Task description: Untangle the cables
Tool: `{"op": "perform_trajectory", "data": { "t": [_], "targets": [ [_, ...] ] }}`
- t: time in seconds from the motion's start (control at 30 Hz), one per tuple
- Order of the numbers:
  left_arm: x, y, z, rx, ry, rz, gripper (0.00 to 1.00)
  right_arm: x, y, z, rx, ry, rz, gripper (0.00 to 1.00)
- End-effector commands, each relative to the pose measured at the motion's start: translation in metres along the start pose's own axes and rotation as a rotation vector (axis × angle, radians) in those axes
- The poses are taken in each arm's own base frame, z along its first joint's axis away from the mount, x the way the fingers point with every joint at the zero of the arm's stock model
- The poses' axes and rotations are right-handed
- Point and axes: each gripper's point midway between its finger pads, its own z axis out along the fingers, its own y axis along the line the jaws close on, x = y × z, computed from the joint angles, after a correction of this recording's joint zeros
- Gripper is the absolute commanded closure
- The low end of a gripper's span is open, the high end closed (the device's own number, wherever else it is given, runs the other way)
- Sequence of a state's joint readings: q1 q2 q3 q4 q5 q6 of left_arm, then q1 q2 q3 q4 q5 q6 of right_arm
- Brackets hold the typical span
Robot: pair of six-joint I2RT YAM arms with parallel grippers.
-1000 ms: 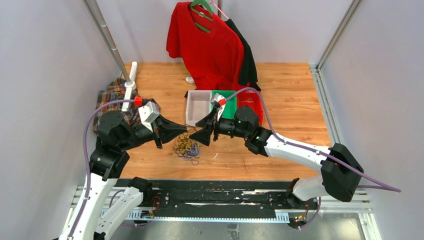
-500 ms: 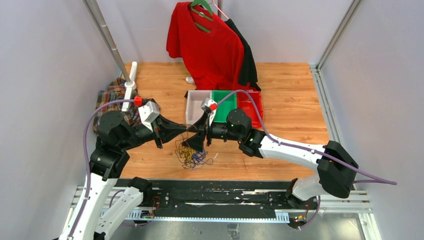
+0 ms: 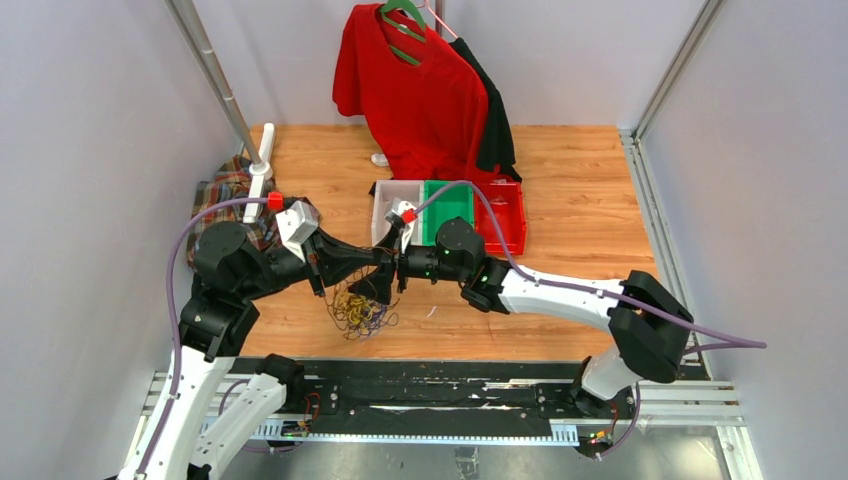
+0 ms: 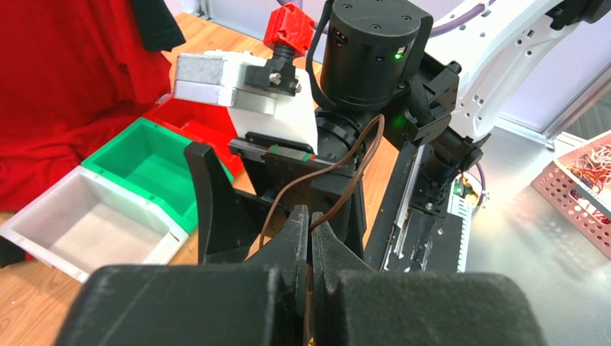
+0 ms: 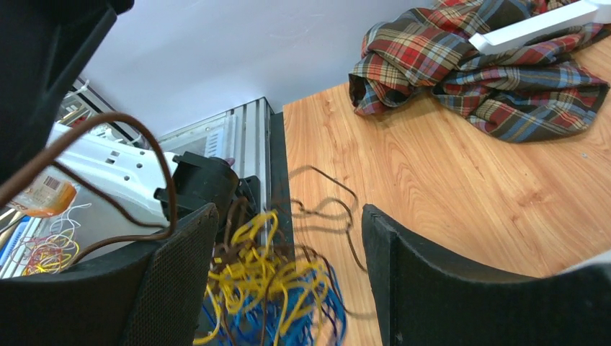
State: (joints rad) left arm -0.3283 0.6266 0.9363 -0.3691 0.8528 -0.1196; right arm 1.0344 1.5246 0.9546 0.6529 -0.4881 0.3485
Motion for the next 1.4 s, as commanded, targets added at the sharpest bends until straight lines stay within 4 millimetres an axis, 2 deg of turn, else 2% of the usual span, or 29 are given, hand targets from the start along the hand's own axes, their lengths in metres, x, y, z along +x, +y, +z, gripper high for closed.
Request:
{"op": "perform_trajectory", "data": {
  "t": [0.0,0.17,0.3,0.4,0.5,0.63,0.73,0.93,1.0,1.1,1.23,1.37],
  "targets": [
    [-0.011,-0.003,0.001,0.012,-0.029,0.020,1.00,-0.021,0.015,0.019,-0.046,-0.063,-0.036,0.27],
    [-0.019,-0.007,-0.001,0.021,-0.044,0.023,0.99,-0.010,0.005,0.025,-0.003,-0.068,-0.012,0.27],
    [-0.035,-0.013,-0.003,0.028,-0.075,0.048,1.00,0.006,-0.010,0.019,0.051,-0.045,-0.009,0.27],
    [-0.044,-0.013,-0.004,0.027,-0.087,0.065,0.99,0.014,-0.027,0.005,0.103,-0.033,0.005,0.27],
    [-0.044,-0.011,-0.003,0.019,-0.085,0.067,1.00,0.014,-0.038,-0.017,0.146,-0.040,0.013,0.27],
    [-0.036,-0.003,0.000,-0.006,-0.074,0.069,1.00,0.019,-0.039,-0.040,0.193,-0.007,-0.028,0.26],
    [-0.042,0.005,0.003,-0.027,-0.085,0.090,0.99,0.013,-0.035,-0.047,0.199,-0.011,-0.050,0.26],
    [-0.072,0.011,0.011,-0.026,-0.103,0.104,1.00,-0.007,-0.027,-0.033,0.144,-0.037,-0.065,0.26],
    [-0.074,0.010,0.012,-0.015,-0.097,0.099,1.00,-0.017,-0.024,-0.024,0.119,-0.051,-0.068,0.26],
    [-0.073,0.005,0.011,0.006,-0.083,0.095,1.00,-0.021,-0.022,-0.011,0.100,-0.055,-0.068,0.26],
    [-0.077,-0.002,0.007,0.020,-0.087,0.102,0.99,-0.017,-0.030,0.003,0.118,-0.035,-0.062,0.26],
    [-0.093,-0.012,0.002,0.039,-0.107,0.121,0.99,-0.005,-0.045,0.010,0.161,-0.005,-0.058,0.26]
  ]
}}
